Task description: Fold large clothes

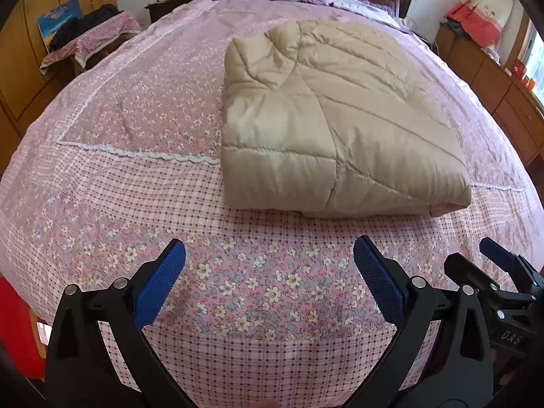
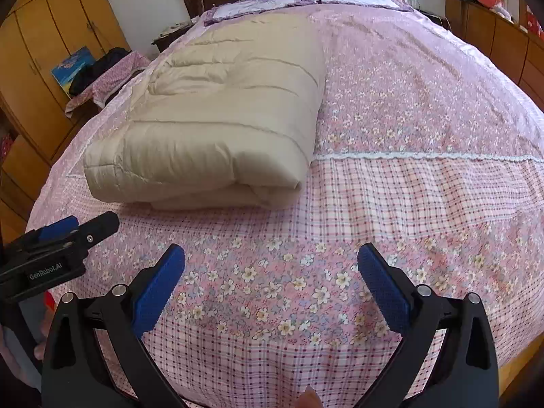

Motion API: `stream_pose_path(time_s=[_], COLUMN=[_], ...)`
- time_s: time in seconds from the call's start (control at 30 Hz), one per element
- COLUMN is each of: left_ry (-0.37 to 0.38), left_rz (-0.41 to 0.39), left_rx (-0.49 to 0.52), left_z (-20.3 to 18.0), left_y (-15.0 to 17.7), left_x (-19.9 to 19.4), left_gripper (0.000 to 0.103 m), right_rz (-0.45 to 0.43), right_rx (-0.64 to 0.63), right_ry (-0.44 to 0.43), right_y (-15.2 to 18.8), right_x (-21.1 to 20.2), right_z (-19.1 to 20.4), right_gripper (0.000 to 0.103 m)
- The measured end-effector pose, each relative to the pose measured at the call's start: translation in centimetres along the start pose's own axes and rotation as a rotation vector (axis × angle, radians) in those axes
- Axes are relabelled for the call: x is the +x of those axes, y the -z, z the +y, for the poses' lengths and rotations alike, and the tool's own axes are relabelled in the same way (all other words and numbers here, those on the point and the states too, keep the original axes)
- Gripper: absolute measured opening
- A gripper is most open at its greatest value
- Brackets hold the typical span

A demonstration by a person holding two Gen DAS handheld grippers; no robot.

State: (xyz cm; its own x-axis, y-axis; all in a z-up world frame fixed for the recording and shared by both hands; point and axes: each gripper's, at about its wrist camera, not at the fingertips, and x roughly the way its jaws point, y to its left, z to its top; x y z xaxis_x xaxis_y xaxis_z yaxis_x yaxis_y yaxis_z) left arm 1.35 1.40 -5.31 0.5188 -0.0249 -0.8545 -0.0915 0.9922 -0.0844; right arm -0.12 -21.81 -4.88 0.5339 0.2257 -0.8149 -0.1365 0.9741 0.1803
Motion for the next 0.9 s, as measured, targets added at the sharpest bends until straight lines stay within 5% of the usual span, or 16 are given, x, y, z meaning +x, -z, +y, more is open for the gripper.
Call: stream_pose_path(time_s=[0.9], left_ry=[0.010], left_rz=[-0.015], left_rx=[0.013], left_z=[-1.10], left_y=[0.39], left_x=[-0.59], left_gripper=[0.099], right_rz=[0.022], right_rx=[0.003], right_ry=[0.018], right_y=[0.30], right_x=[0.27], right_z=[0.38], right_gripper=[0.098])
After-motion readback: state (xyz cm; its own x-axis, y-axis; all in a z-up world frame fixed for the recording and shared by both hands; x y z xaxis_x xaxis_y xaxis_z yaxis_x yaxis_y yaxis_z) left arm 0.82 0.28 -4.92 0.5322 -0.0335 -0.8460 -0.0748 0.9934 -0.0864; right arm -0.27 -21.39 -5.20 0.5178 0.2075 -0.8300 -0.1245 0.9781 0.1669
